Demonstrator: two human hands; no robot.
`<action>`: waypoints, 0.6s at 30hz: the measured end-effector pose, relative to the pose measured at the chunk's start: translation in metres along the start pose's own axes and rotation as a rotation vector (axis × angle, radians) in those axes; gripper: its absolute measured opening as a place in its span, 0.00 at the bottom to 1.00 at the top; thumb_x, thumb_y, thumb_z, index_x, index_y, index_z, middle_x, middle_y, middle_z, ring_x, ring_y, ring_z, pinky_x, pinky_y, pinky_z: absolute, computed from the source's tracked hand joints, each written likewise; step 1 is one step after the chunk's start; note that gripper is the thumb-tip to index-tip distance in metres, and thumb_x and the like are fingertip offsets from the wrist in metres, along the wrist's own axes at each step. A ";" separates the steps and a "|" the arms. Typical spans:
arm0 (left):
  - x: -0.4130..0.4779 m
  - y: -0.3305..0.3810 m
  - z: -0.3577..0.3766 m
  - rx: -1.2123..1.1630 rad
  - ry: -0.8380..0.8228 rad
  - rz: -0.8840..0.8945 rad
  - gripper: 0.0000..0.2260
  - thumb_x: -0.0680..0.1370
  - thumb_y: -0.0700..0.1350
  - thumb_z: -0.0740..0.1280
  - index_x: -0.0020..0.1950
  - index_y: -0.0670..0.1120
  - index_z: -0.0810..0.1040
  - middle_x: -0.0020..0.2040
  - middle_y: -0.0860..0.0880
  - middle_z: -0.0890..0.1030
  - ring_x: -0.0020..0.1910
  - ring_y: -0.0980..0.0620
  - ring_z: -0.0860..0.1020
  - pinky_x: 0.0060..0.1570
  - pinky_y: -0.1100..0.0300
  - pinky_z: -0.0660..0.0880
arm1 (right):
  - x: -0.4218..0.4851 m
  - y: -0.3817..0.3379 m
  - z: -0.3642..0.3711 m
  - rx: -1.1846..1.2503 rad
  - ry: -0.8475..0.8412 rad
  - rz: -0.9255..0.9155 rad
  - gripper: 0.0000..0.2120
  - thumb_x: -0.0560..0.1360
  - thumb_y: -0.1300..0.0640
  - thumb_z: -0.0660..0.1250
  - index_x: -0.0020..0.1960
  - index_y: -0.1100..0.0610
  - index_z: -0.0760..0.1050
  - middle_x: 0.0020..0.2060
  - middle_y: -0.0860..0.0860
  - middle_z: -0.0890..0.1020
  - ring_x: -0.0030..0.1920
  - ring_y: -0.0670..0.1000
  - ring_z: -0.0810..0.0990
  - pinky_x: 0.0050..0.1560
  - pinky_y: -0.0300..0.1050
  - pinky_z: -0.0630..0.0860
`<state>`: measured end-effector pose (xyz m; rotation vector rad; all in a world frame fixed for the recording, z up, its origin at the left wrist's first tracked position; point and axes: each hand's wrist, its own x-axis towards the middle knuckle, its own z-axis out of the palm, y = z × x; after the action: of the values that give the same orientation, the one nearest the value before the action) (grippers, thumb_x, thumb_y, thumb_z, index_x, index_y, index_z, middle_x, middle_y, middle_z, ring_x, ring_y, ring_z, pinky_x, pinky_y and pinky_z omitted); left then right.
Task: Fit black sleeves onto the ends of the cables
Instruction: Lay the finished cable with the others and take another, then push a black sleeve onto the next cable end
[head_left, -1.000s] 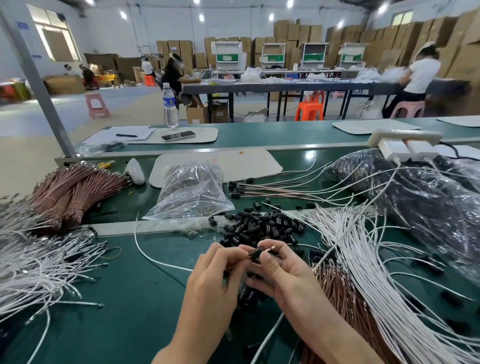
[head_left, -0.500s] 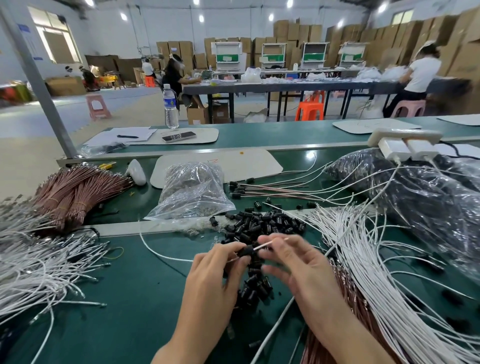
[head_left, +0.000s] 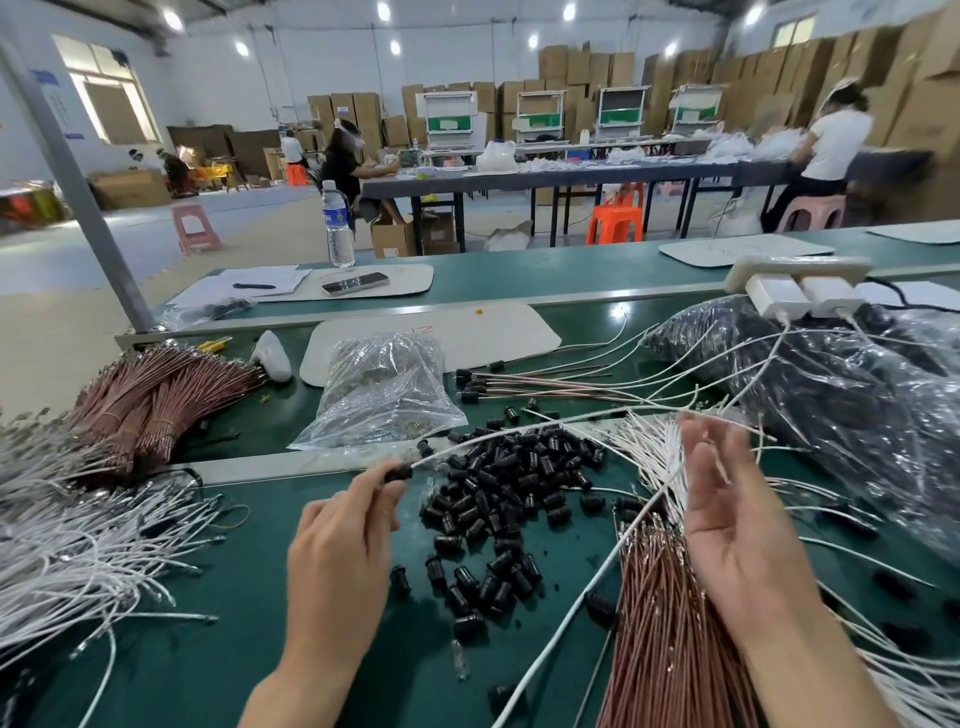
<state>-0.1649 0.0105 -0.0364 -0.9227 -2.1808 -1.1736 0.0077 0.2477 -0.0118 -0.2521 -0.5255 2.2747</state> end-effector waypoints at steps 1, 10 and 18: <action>-0.001 0.003 0.001 -0.004 -0.012 0.005 0.14 0.83 0.49 0.61 0.62 0.46 0.82 0.36 0.62 0.77 0.49 0.72 0.73 0.44 0.64 0.69 | -0.002 0.008 0.003 -0.078 -0.047 0.064 0.14 0.77 0.56 0.72 0.59 0.63 0.83 0.59 0.59 0.84 0.54 0.48 0.86 0.47 0.31 0.80; -0.015 0.033 0.022 0.001 -0.187 0.259 0.16 0.81 0.51 0.62 0.58 0.45 0.84 0.39 0.57 0.82 0.43 0.60 0.72 0.46 0.63 0.70 | -0.032 0.089 0.023 -0.835 -0.363 0.137 0.13 0.76 0.55 0.69 0.59 0.51 0.84 0.54 0.53 0.87 0.57 0.53 0.85 0.58 0.41 0.80; -0.016 0.032 0.012 -0.030 -0.263 0.132 0.15 0.84 0.56 0.57 0.62 0.52 0.79 0.50 0.71 0.74 0.56 0.76 0.69 0.58 0.73 0.64 | -0.009 0.050 0.016 -0.482 -0.056 -0.034 0.12 0.81 0.62 0.61 0.59 0.62 0.81 0.53 0.60 0.86 0.52 0.56 0.86 0.50 0.43 0.83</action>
<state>-0.1319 0.0287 -0.0365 -1.2758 -2.2669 -1.0756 -0.0239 0.2054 -0.0196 -0.4125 -1.0976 2.0987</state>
